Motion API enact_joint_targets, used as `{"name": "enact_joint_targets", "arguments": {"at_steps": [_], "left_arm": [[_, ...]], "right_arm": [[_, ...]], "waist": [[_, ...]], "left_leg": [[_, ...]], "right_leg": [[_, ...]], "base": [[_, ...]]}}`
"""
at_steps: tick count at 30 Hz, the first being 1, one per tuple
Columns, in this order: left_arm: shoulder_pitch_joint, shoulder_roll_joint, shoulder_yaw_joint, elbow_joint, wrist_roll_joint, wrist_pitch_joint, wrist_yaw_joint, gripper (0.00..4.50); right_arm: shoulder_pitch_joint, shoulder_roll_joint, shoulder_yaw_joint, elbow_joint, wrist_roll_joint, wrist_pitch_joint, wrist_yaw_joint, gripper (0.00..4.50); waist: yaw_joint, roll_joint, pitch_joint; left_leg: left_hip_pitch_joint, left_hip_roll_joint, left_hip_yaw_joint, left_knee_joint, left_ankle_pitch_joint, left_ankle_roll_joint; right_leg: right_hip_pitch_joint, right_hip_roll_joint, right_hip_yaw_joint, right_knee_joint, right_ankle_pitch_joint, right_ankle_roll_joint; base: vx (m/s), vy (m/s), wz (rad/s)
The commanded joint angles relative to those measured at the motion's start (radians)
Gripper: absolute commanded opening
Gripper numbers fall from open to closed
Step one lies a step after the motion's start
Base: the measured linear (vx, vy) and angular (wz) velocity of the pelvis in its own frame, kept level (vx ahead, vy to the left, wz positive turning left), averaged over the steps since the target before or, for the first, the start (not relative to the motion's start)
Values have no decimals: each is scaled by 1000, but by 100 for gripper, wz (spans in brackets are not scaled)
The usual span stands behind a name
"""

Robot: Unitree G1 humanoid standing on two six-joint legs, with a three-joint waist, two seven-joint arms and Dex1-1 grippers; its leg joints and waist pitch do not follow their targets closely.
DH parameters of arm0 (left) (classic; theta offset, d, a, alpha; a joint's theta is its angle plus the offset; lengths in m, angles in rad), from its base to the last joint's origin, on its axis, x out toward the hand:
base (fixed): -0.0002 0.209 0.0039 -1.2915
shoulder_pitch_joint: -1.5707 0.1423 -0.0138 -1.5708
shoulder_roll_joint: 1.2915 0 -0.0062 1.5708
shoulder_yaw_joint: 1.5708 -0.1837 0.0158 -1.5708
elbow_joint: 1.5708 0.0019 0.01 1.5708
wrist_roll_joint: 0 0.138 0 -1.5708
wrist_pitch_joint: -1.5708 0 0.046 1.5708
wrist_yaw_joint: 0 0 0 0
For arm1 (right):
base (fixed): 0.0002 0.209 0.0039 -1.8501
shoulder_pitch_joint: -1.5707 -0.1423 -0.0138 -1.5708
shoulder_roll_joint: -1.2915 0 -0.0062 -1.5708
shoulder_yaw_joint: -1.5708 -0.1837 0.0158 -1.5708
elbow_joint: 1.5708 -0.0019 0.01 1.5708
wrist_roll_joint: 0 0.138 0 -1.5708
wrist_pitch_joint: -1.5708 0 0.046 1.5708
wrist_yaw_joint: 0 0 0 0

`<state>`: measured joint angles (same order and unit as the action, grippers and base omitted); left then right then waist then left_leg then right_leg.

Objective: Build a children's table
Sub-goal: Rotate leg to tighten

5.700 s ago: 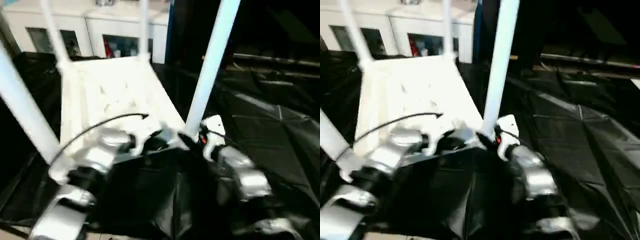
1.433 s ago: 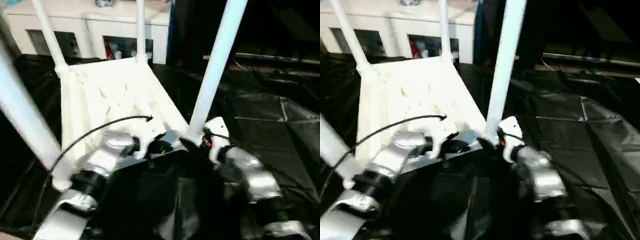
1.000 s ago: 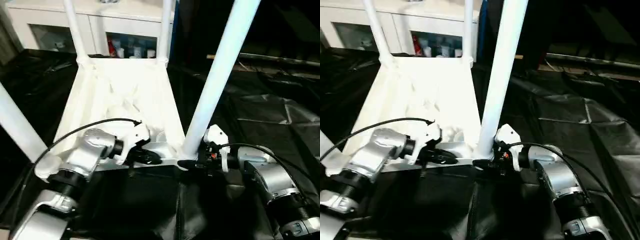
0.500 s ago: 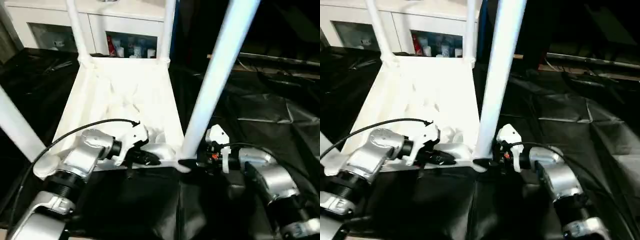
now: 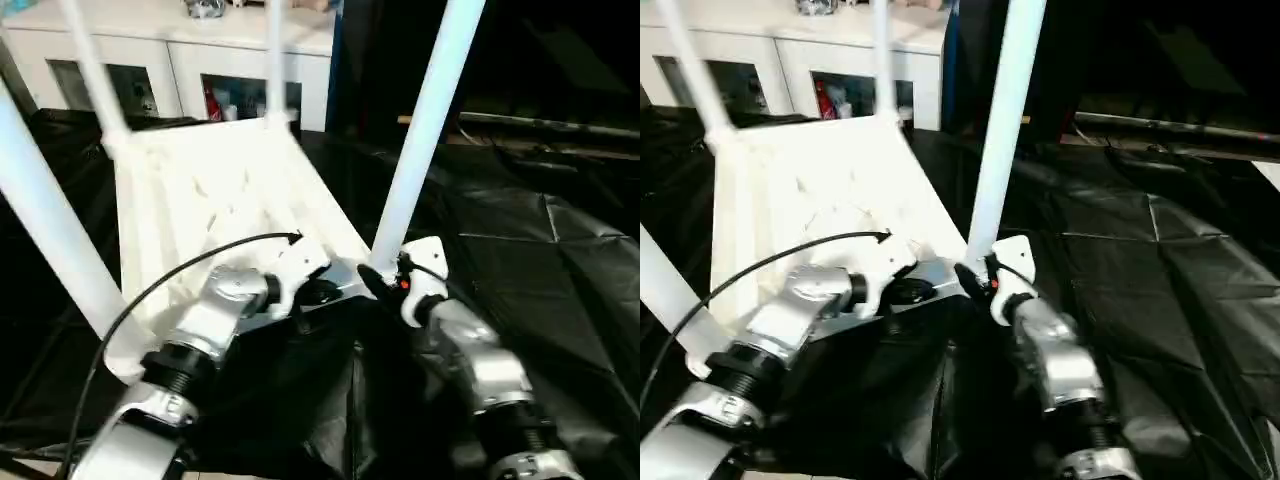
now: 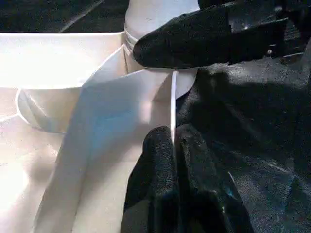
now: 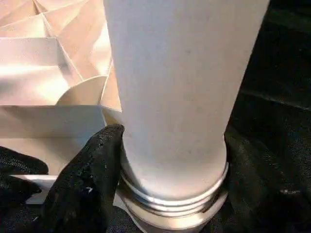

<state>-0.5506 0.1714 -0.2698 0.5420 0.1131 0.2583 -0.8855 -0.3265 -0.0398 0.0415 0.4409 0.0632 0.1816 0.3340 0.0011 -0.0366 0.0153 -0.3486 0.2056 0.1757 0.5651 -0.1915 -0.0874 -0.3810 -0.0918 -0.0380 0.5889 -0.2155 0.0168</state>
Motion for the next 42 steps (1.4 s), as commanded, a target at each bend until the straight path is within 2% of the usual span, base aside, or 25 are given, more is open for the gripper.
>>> {"name": "enact_joint_targets", "arguments": {"at_steps": [1, 2, 5, 7, 9, 10, 11, 12, 13, 14, 15, 17, 18, 20, 22, 24, 26, 27, 28, 32, 34, 38, 40, 42], "left_arm": [[30, -80, -107, 30, -7, 11, -35, 0], [30, -80, -107, 30, -7, 11, -35, 0], [32, -53, -99, 19, -14, 18, -68, 0], [36, -39, -98, 12, -15, 16, -87, 0], [46, -4, -96, -2, -25, 11, -139, 0], [54, 26, -94, -13, -33, 8, -181, 0], [62, 55, -93, -26, -48, 3, -232, 0], [63, 64, -92, -29, -52, 6, -245, 0], [64, 72, -91, -33, -56, 8, -257, 0], [65, 75, -91, -34, -58, 9, -262, 0], [65, 98, -87, -38, -66, 1, -295, 0], [61, 130, -75, -39, -76, -11, -336, 0], [58, 143, -70, -38, -83, -14, -358, 0], [56, 167, -67, -47, -97, -1, -402, 0], [51, 196, -70, -61, -118, 21, -447, 0], [46, 203, -66, -54, -117, 16, -446, 0], [43, 203, -63, -46, -116, 13, -443, 0], [41, 203, -62, -43, -116, 11, -443, 0], [41, 203, -61, -42, -116, 10, -443, 0], [36, 200, -54, -34, -122, 6, -441, 0], [35, 199, -55, -31, -123, 4, -437, 0], [34, 191, -51, -27, -119, 3, -414, 0], [23, 162, -37, -2, -103, -10, -332, 0], [12, 123, -26, 30, -81, -28, -234, 0]], "right_arm": [[-12, 46, 73, 49, -11, 25, 34, 350], [-12, 46, 73, 49, -11, 25, 34, 350], [-14, 7, 76, 26, 1, 14, 110, 362], [-15, -13, 77, 21, 12, 8, 148, 362], [-14, -73, 90, -3, 37, -7, 268, 362], [-8, -123, 98, -34, 61, -7, 368, 362], [-3, -168, 102, -65, 87, 5, 455, 362], [-2, -181, 103, -74, 93, 9, 479, 362], [-1, -193, 104, -82, 99, 12, 501, 362], [-1, -198, 104, -84, 100, 14, 509, 362], [1, -232, 109, -103, 111, 24, 568, 362], [2, -287, 121, -118, 120, 41, 655, 362], [1, -306, 125, -122, 122, 48, 682, 362], [-3, -328, 128, -122, 129, 54, 716, 362], [-9, -350, 138, -120, 134, 64, 759, 362], [-9, -359, 148, -121, 132, 70, 782, 362], [-7, -360, 154, -121, 129, 70, 783, 362], [-7, -359, 155, -121, 129, 70, 783, 338], [-7, -359, 155, -121, 130, 71, 784, 338], [-6, -355, 161, -130, 138, 85, 791, 299], [-3, -353, 164, -132, 139, 87, 794, 288], [9, -345, 167, -139, 139, 89, 783, 278], [20, -306, 146, -129, 126, 90, 690, 277], [21, -254, 121, -93, 97, 99, 556, 276]], "waist": [[-3, 6, -19], [-1, 7, -21], [2, 5, -23], [5, 5, -25], [7, 6, -27], [6, 3, -28], [9, 4, -32], [10, 4, -36], [10, 4, -38], [9, 4, -40], [12, 4, -41], [19, 4, -42], [22, 1, -39], [25, 5, -37], [28, 6, -32], [27, 5, -30], [27, 4, -29], [28, 4, -30], [28, 3, -30], [30, -1, -33], [31, -2, -33], [32, -2, -32], [32, -1, -31], [29, -1, -26]], "left_leg": [[1, 19, -14, -84, -432, -21], [4, 20, -11, -82, -423, -20], [-2, 21, -6, -82, -372, -8], [0, 22, -3, -79, -350, 4], [-5, 21, -1, -76, -316, 17], [-11, 20, -1, -74, -293, 31], [-14, 20, -1, -70, -264, 46], [-14, 20, 2, -63, -214, 65], [-13, 20, 3, -60, -183, 76], [-14, 19, 4, -56, -115, 96], [-9, 17, 8, -52, -75, 114], [-7, 16, 8, -47, -55, 143], [-7, 19, 9, -47, -63, 153], [-5, 22, 9, -51, -84, 147], [0, 26, 8, -59, -157, 103], [2, 27, 7, -62, -187, 80], [2, 27, 7, -63, -189, 67], [3, 26, 8, -62, -185, 63], [2, 26, 8, -62, -179, 62], [0, 22, 9, -56, -126, 81], [0, 22, 9, -55, -121, 86], [1, 24, 10, -56, -138, 82], [0, 24, 9, -57, -145, 73], [1, 23, 8, -63, -197, 44]], "right_leg": [[3, -35, 27, -100, -439, -104], [1, -35, 28, -98, -407, -113], [9, -32, 30, -87, -304, -142], [13, -32, 31, -83, -257, -159], [19, -33, 31, -79, -216, -172], [26, -34, 30, -76, -196, -177], [31, -34, 29, -71, -168, -184], [34, -32, 29, -62, -91, -202], [35, -31, 29, -56, -35, -216], [38, -31, 28, -46, 69, -246], [38, -30, 28, -42, 135, -270], [43, -29, 26, -37, 169, -287], [43, -30, 26, -38, 155, -290], [41, -34, 26, -40, 108, -290], [36, -34, 26, -48, -17, -283], [34, -34, 27, -51, -59, -272], [34, -34, 28, -52, -67, -268], [34, -34, 28, -51, -61, -267], [35, -34, 28, -50, -54, -267], [38, -34, 29, -43, 14, -275], [39, -34, 28, -43, 15, -276], [38, -35, 29, -45, -19, -273], [37, -36, 29, -47, -30, -268], [32, -36, 29, -56, -121, -249]], "base": [[0, 0, 0], [0, 0, 0], [0, 0, 0], [0, 0, 0], [0, 0, 0], [0, 0, 0], [0, 0, 0], [0, 0, 0], [68, -19, 1], [68, -19, 1], [60, -15, 2], [0, 0, 0], [0, 0, 0], [0, 0, 0], [0, 0, 0], [0, 0, 0], [0, 0, 0], [0, 0, 0], [0, 0, 0], [0, 0, 0], [0, 0, 0], [0, 0, 0], [0, 0, 0], [0, 0, 0]]}}
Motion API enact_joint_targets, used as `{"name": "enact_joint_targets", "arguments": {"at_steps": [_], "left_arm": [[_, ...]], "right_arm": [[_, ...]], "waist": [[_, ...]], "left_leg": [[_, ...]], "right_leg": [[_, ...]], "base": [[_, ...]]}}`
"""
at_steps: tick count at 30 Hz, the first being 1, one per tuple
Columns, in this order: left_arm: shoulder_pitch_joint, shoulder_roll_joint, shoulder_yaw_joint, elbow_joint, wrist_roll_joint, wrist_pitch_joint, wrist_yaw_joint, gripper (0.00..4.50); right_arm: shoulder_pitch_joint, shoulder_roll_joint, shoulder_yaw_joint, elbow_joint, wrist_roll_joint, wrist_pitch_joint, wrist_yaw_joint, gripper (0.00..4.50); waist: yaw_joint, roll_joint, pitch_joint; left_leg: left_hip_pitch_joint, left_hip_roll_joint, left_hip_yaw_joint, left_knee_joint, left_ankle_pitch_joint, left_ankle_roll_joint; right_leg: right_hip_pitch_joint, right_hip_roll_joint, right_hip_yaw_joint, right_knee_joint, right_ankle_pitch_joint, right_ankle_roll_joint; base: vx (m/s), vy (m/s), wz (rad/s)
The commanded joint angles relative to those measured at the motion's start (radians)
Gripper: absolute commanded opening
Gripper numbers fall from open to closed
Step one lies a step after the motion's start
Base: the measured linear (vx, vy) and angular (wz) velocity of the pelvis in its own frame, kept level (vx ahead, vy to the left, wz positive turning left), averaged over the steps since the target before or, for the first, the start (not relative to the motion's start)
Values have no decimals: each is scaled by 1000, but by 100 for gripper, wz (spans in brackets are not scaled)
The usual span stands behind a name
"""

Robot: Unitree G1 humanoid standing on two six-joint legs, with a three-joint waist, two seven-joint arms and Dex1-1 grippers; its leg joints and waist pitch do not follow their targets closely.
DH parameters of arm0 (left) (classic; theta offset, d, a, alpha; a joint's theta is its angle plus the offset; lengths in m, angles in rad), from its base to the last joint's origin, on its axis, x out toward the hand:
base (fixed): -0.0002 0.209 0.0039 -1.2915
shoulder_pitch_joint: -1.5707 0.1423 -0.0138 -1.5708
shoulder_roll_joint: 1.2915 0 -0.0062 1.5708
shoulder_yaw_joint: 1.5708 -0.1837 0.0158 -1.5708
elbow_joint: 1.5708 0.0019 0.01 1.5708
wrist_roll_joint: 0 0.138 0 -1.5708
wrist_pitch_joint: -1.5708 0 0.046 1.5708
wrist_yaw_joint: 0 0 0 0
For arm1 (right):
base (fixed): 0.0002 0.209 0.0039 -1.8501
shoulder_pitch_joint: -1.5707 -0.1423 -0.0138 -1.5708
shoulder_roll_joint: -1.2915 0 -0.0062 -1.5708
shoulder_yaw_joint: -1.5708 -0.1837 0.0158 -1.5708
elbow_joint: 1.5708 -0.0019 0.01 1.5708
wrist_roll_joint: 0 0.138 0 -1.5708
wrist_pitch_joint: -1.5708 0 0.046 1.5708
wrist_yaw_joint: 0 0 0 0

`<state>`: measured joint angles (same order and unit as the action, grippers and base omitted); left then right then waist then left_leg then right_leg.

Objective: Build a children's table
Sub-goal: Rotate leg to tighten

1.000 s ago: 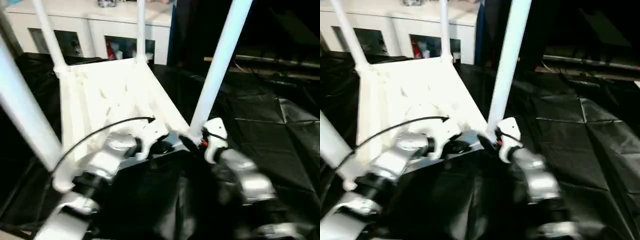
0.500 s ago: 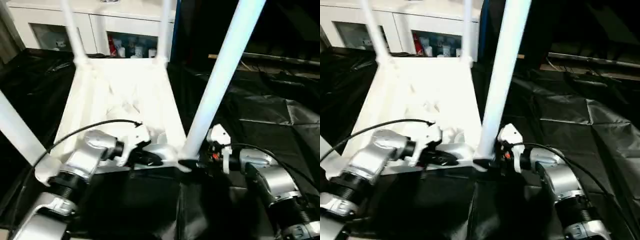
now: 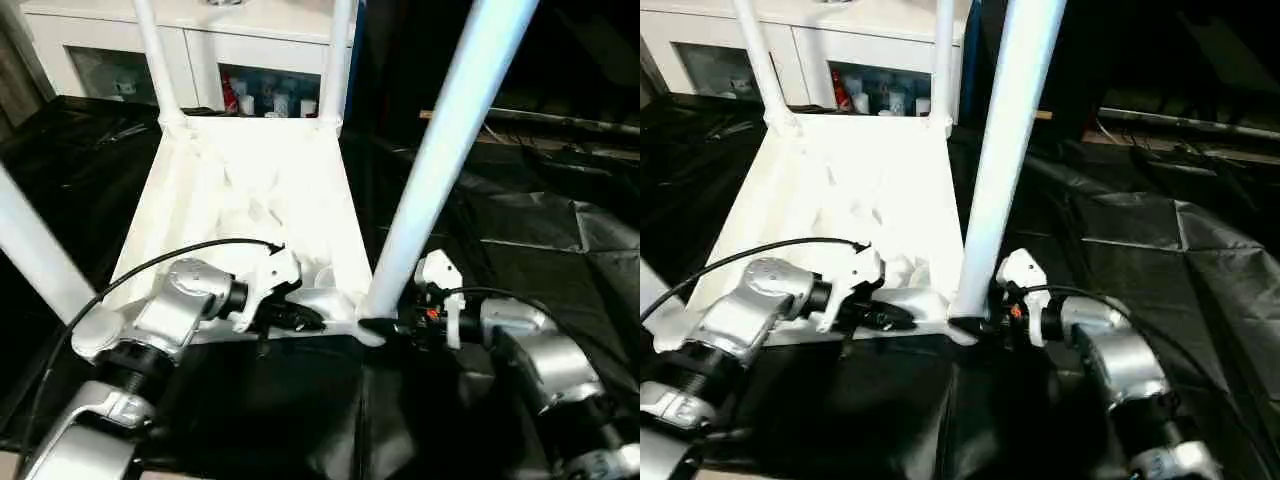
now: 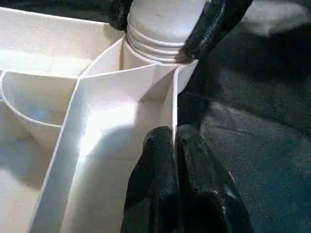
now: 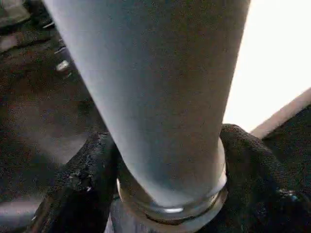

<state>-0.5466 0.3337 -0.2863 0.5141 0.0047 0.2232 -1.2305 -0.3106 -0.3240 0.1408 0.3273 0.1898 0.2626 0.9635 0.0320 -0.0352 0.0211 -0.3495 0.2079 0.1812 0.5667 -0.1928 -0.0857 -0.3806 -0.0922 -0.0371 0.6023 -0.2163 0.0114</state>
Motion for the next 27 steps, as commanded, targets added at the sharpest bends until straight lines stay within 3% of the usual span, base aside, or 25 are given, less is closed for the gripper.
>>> {"name": "enact_joint_targets", "arguments": {"at_steps": [1, 2, 3, 5, 7, 9, 11, 14, 15, 20, 25, 27], "left_arm": [[4, -56, -5, 71, 35, -3, 148, 0], [2, -65, -4, 79, 39, -11, 167, 0], [-5, -114, -4, 109, 55, -23, 250, 0], [-8, -152, -9, 119, 63, -12, 300, 0], [-8, -182, -14, 122, 69, -2, 333, 0], [-6, -215, -25, 119, 76, 10, 356, 0], [-6, -232, -31, 123, 80, 10, 368, 0], [-2, -260, -55, 121, 92, 3, 365, 0], [-3, -257, -58, 125, 97, -8, 355, 0], [-4, -209, -54, 121, 94, -25, 298, 0], [6, -118, -46, 94, 75, -22, 165, 0], [12, -80, -43, 81, 59, -37, 100, 0]], "right_arm": [[5, 49, 17, 34, -45, 19, -125, 275], [6, 61, 13, 42, -52, 19, -155, 275], [6, 134, -19, 77, -69, 47, -311, 275], [7, 190, -43, 93, -71, 69, -414, 274], [8, 228, -57, 100, -72, 82, -481, 274], [5, 268, -62, 110, -80, 85, -540, 274], [3, 286, -60, 117, -89, 78, -567, 274], [-12, 318, -38, 135, -118, 18, -598, 274], [-17, 321, -34, 133, -118, -2, -582, 330], [-15, 293, -43, 97, -73, 3, -502, 379], [-19, 162, -10, 56, -49, -29, -278, 379], [-20, 100, 2, 35, -35, -33, -170, 379]], "waist": [[-3, -4, -29], [-3, -3, -28], [-4, -4, -26], [-7, 1, -23], [-9, -3, -24], [-10, 1, -23], [-10, 2, -26], [-12, 4, -27], [-12, 5, -27], [-10, 4, -29], [-10, 3, -35], [-11, 3, -39]], "left_leg": [[1, 20, 1, -67, -216, 32], [3, 20, 1, -69, -239, 22], [6, 19, -2, -71, -281, 0], [5, 18, -6, -76, -314, -21], [6, 17, -11, -79, -345, -29], [7, 18, -12, -80, -361, -26], [3, 17, -14, -83, -365, -24], [3, 17, -13, -83, -367, -26], [3, 17, -13, -84, -374, -22], [-1, 17, -10, -83, -353, -7], [-12, 18, -8, -79, -282, 18], [-9, 18, -4, -70, -224, 37]], "right_leg": [[31, -35, 28, -73, -163, -231], [28, -36, 28, -78, -210, -219], [21, -38, 30, -89, -312, -181], [16, -39, 30, -96, -388, -146], [13, -39, 28, -103, -454, -110], [7, -38, 30, -108, -458, -96], [11, -38, 28, -108, -452, -87], [7, -37, 28, -109, -422, -90], [7, -36, 29, -109, -411, -92], [10, -35, 31, -105, -358, -105], [25, -34, 29, -91, -248, -138], [29, -34, 29, -81, -139, -179]], "base": [[-52, -3, -1], [-52, -3, -1], [-51, -3, 0], [0, 0, 0], [0, 0, 0], [0, 0, 0], [0, 0, 0], [0, 0, 0], [0, 0, 0], [0, 0, 0], [0, 0, 0], [25, -8, 0]]}}
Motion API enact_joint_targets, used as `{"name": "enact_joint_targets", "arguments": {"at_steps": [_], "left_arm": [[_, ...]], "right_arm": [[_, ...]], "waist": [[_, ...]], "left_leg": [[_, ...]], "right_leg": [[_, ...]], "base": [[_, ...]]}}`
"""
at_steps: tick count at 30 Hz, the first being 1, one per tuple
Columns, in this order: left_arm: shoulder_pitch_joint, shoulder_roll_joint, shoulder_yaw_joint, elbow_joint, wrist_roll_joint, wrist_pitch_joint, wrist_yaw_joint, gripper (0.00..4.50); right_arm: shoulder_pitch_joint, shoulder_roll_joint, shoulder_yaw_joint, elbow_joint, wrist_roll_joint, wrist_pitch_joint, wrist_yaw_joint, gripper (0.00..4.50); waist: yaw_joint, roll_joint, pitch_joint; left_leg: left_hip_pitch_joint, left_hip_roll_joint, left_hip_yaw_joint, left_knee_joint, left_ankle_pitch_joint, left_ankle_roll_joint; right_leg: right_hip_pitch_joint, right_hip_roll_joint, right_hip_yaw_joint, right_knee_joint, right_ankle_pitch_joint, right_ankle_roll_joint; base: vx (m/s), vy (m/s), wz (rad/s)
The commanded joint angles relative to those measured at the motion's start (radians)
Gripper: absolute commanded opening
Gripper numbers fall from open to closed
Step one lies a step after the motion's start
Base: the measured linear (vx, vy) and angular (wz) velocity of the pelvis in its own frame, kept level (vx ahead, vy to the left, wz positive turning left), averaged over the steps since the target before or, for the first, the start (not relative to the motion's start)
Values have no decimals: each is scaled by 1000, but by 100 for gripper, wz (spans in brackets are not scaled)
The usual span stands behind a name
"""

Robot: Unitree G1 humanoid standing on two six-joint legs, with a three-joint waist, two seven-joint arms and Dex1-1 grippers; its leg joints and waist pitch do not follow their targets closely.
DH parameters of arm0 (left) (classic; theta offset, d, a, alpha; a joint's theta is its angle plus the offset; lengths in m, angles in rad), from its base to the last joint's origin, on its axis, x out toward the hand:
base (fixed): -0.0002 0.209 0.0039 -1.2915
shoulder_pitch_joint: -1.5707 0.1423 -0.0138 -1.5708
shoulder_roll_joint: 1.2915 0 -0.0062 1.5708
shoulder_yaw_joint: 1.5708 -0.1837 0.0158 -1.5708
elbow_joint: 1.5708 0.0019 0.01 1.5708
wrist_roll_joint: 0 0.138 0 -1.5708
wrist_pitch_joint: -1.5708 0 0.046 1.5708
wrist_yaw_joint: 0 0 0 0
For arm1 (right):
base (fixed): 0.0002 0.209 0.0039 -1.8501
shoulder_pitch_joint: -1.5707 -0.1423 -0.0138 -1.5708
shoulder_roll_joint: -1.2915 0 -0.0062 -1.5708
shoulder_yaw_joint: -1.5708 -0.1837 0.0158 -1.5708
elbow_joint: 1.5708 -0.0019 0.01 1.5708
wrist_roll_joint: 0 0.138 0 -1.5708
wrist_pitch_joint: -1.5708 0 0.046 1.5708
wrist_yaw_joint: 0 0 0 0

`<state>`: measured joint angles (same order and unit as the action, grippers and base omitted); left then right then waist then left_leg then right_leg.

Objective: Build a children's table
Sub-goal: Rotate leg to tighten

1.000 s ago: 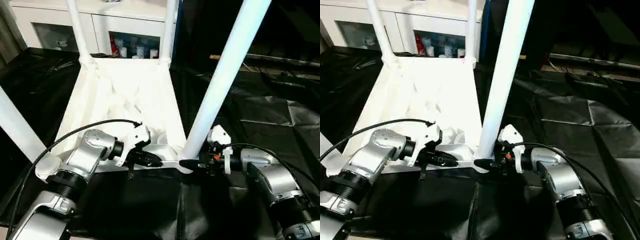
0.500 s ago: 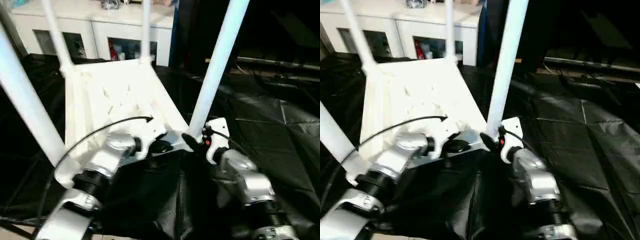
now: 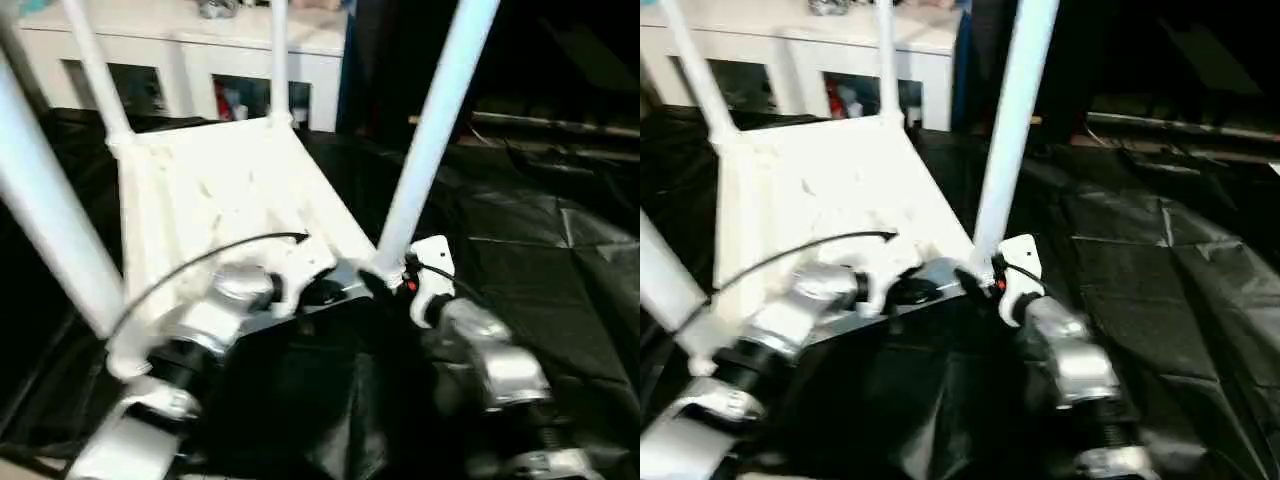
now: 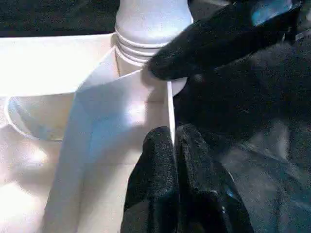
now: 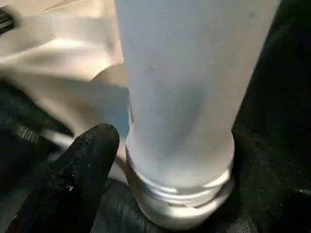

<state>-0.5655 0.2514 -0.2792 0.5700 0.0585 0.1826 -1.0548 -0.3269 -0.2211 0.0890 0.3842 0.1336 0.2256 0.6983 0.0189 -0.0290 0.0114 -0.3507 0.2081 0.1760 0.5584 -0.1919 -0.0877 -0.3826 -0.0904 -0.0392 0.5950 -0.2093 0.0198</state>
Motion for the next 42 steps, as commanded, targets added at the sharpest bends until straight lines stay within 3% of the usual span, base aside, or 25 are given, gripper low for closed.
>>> {"name": "enact_joint_targets", "arguments": {"at_steps": [1, 4, 7, 13, 18, 26, 29, 30, 32, 33, 36, 38, 41, 42], "left_arm": [[31, 3, -50, 25, 5, 4, -75, 0], [43, 50, -42, -15, -39, 10, -185, 0], [49, 84, -46, -43, -59, 36, -244, 0], [56, 108, -50, -67, -88, 64, -289, 0], [59, 111, -47, -73, -89, 65, -291, 0], [58, 94, -43, -63, -77, 49, -238, 0], [45, 52, -32, -16, -43, 14, -124, 0], [43, 38, -33, -6, -34, 16, -95, 0], [41, 17, -38, 6, -17, 18, -51, 0], [39, -15, -44, 17, 1, 21, 4, 0], [39, -78, -59, 26, 19, 41, 82, 0], [39, -94, -65, 29, 26, 42, 96, 0], [40, -156, -88, 36, 45, 48, 146, 0], [40, -178, -106, 31, 53, 47, 152, 0]], "right_arm": [[-4, -3, 54, -22, 21, 4, 95, 379], [4, -80, 72, -65, 39, 6, 244, 379], [15, -133, 86, -91, 53, 9, 327, 379], [17, -176, 98, -82, 63, 10, 400, 379], [15, -176, 94, -80, 73, 18, 412, 351], [38, -159, 95, -84, 78, 25, 387, 282], [48, -97, 58, -60, 72, 38, 260, 275], [48, -71, 48, -39, 57, 35, 198, 275], [48, -38, 39, -15, 37, 35, 119, 274], [51, 8, 29, 6, 15, 41, 18, 273], [52, 92, 15, 31, -12, 58, -133, 272], [49, 113, 13, 37, -28, 60, -178, 272], [29, 178, 22, 67, -71, 42, -295, 272], [24, 197, 38, 69, -74, 14, -294, 328]], "waist": [[1, -3, -30], [4, -5, -35], [11, -2, -34], [13, -5, -29], [14, -11, -30], [16, -10, -31], [14, -8, -24], [14, -9, -23], [11, -10, -21], [10, -10, -19], [5, -9, -17], [3, -5, -17], [-1, -6, -18], [-4, -7, -19]], "left_leg": [[-9, 18, 2, -61, -210, 45], [-6, 17, 6, -51, -122, 89], [1, 19, 10, -47, -94, 115], [4, 24, 9, -52, -154, 86], [2, 21, 10, -48, -119, 90], [2, 20, 11, -44, -105, 102], [4, 22, 9, -53, -165, 77], [5, 22, 8, -56, -201, 52], [4, 21, 6, -60, -225, 31], [6, 21, 3, -63, -264, 9], [6, 20, 0, -68, -296, -13], [4, 19, -3, -70, -300, -20], [4, 16, -3, -70, -337, -16], [3, 17, -4, -72, -343, -18]], "right_leg": [[33, -35, 30, -71, -118, -198], [38, -33, 29, -54, 26, -251], [38, -30, 29, -48, 96, -279], [36, -35, 29, -51, 8, -289], [40, -36, 30, -47, 32, -289], [41, -35, 30, -45, 58, -296], [35, -38, 30, -56, -47, -277], [36, -40, 30, -62, -120, -259], [35, -38, 29, -68, -188, -236], [30, -41, 31, -77, -274, -203], [21, -39, 32, -86, -340, -163], [22, -39, 31, -86, -350, -153], [15, -37, 32, -94, -385, -128], [14, -37, 31, -96, -393, -123]], "base": [[51, -10, 0], [17, -3, 0], [0, 0, 0], [0, 0, 0], [0, 0, 0], [0, 0, 0], [0, 0, 0], [0, 0, 0], [-53, -3, -2], [0, 0, 0], [0, 0, 0], [0, 0, 0], [0, 0, 0], [0, 0, 0]]}}
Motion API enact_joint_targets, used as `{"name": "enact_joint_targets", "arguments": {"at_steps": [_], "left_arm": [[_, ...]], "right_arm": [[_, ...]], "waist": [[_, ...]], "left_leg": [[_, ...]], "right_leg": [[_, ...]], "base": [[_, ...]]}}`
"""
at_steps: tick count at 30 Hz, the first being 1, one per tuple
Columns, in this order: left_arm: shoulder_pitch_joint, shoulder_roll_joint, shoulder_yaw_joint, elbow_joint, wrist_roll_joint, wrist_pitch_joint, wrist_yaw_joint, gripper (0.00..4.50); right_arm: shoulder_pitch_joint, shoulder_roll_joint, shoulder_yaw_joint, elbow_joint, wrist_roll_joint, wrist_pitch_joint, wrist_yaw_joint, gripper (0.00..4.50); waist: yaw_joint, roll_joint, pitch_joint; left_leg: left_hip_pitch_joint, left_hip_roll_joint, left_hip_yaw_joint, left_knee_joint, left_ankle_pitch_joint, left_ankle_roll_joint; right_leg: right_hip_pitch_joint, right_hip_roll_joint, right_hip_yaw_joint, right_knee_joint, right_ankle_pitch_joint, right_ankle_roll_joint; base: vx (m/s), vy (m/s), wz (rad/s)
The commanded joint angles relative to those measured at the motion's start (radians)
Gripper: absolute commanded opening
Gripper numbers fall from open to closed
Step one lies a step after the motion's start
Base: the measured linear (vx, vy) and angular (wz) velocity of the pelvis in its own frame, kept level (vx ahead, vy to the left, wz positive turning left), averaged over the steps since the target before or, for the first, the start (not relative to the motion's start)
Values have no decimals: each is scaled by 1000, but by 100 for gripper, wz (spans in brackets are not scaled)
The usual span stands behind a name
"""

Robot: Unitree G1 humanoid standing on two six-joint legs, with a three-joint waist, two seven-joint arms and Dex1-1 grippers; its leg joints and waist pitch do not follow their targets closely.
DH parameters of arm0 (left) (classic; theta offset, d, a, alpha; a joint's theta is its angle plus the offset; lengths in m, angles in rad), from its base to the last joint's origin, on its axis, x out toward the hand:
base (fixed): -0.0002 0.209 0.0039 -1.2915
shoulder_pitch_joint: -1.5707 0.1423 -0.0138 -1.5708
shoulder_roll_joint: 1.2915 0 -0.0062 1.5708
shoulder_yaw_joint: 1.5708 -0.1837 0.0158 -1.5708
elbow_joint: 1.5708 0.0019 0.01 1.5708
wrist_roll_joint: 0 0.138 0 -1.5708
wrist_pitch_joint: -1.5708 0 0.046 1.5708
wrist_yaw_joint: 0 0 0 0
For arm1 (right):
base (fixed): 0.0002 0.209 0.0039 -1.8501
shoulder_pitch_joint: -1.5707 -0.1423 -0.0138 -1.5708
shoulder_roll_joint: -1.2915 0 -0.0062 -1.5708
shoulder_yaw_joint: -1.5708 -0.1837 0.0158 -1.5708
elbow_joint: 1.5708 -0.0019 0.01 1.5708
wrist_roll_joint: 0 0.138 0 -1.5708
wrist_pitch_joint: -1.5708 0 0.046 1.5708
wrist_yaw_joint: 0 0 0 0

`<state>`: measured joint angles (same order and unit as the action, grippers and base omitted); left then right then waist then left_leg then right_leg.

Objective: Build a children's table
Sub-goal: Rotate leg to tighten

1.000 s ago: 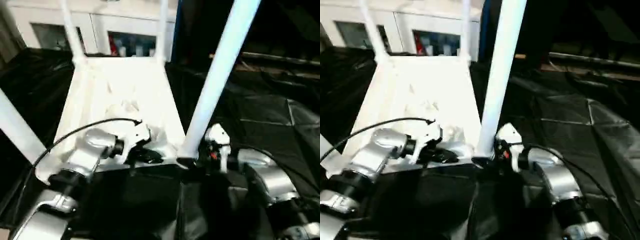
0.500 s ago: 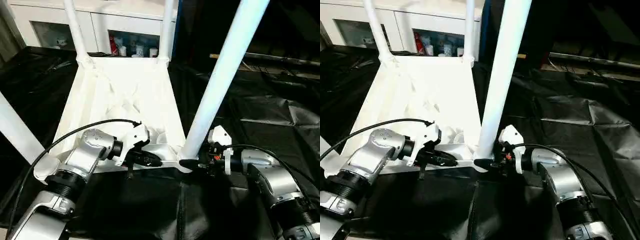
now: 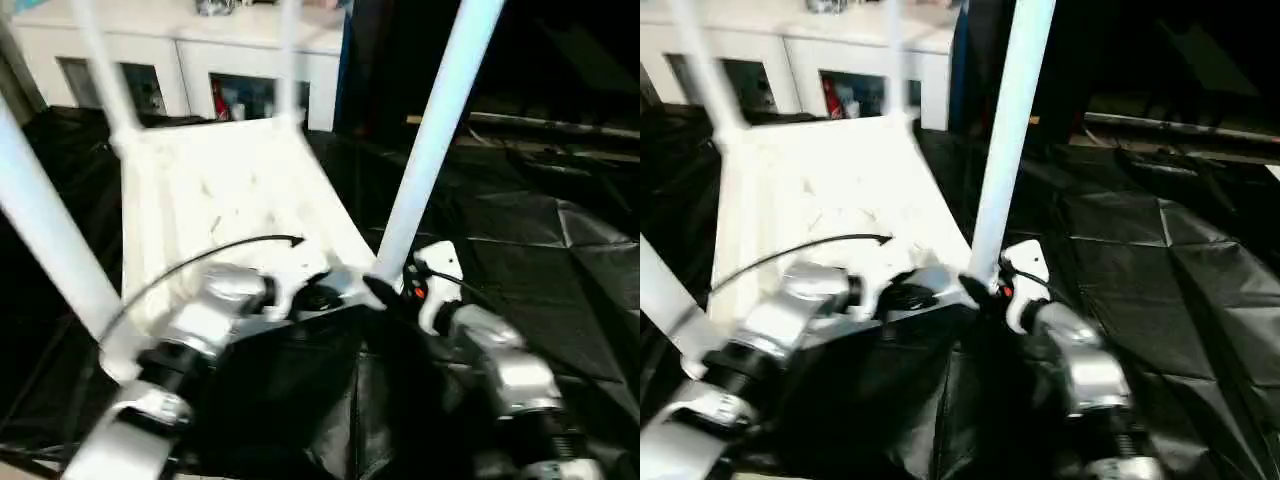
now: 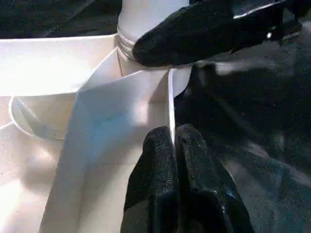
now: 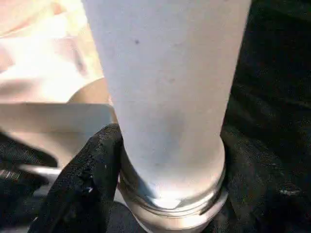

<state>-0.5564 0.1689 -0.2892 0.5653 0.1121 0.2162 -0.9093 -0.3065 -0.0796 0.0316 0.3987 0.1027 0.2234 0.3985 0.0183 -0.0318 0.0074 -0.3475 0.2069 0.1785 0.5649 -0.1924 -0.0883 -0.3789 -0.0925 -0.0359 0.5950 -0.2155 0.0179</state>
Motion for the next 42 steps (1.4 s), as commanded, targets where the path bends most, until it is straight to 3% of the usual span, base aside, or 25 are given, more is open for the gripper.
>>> {"name": "enact_joint_targets", "arguments": {"at_steps": [1, 4, 6, 10, 19, 24, 25, 29, 31, 38, 40, 41, 42], "left_arm": [[31, -97, -96, 34, -2, 14, 5, 0], [27, -99, -90, 35, -6, 15, -1, 0], [24, -88, -82, 36, -9, 13, -12, 0], [31, -28, -66, 14, -27, 1, -90, 0], [45, 112, -54, -24, -88, -20, -341, 0], [39, 166, -48, -32, -115, 13, -424, 0], [37, 177, -45, -32, -118, 14, -436, 0], [31, 187, -32, -21, -122, 8, -437, 0], [32, 187, -30, -20, -123, 8, -435, 0], [40, 156, -25, -22, -121, 2, -376, 0], [34, 128, -14, -5, -110, -8, -311, 0], [32, 122, -13, -1, -108, -10, -297, 0], [20, 85, -7, 29, -87, -18, -210, 0]], "right_arm": [[4, 55, 98, 53, -44, 11, 10, 342], [5, 49, 100, 45, -37, 5, 32, 350], [6, 39, 94, 36, -28, 4, 57, 384], [4, -31, 97, -10, 16, -3, 193, 388], [-8, -252, 144, -84, 71, -5, 603, 388], [-24, -288, 139, -70, 91, 2, 677, 388], [-28, -297, 143, -65, 91, 4, 692, 363], [-38, -310, 148, -50, 95, 6, 718, 356], [-38, -309, 148, -48, 97, 7, 722, 321], [-12, -277, 153, -56, 86, 17, 667, 278], [-7, -247, 140, -38, 67, 24, 588, 270], [-7, -240, 137, -34, 63, 26, 571, 269], [-5, -193, 113, -5, 41, 41, 448, 268]], "waist": [[-4, -3, -15], [-3, -3, -18], [-3, -2, -18], [1, -2, -23], [14, -2, -28], [11, -3, -26], [11, -2, -25], [13, -4, -26], [13, -5, -26], [15, -5, -26], [14, -5, -22], [13, -8, -20], [10, -3, -17]], "left_leg": [[1, 18, -8, -78, -346, -17], [1, 18, -5, -75, -335, -5], [-3, 18, -5, -77, -325, 3], [-9, 19, -4, -74, -285, 24], [-7, 22, 4, -60, -148, 94], [-3, 22, 5, -61, -178, 85], [-3, 23, 5, -62, -184, 81], [-2, 23, 6, -60, -160, 76], [-2, 23, 6, -59, -146, 80], [-1, 24, 7, -57, -139, 83], [-1, 24, 7, -60, -158, 72], [-2, 23, 5, -64, -187, 56], [-2, 23, 5, -67, -216, 41]], "right_leg": [[10, -35, 28, -96, -391, -118], [9, -33, 30, -95, -345, -123], [13, -32, 29, -91, -312, -133], [23, -33, 28, -84, -241, -148], [32, -31, 25, -58, -16, -240], [32, -31, 25, -58, -39, -263], [31, -33, 25, -59, -52, -263], [33, -34, 26, -54, -27, -270], [33, -33, 26, -53, -3, -276], [34, -35, 26, -52, -8, -279], [32, -35, 27, -56, -38, -273], [34, -35, 26, -61, -89, -259], [28, -36, 27, -67, -153, -242]], "base": [[0, 0, 0], [0, 0, 0], [0, 0, 0], [0, 0, 0], [0, 0, 0], [0, 0, 0], [0, 0, 0], [0, 0, 0], [0, 0, 0], [0, 0, 0], [0, 0, 0], [0, 0, 0], [0, 0, 0]]}}
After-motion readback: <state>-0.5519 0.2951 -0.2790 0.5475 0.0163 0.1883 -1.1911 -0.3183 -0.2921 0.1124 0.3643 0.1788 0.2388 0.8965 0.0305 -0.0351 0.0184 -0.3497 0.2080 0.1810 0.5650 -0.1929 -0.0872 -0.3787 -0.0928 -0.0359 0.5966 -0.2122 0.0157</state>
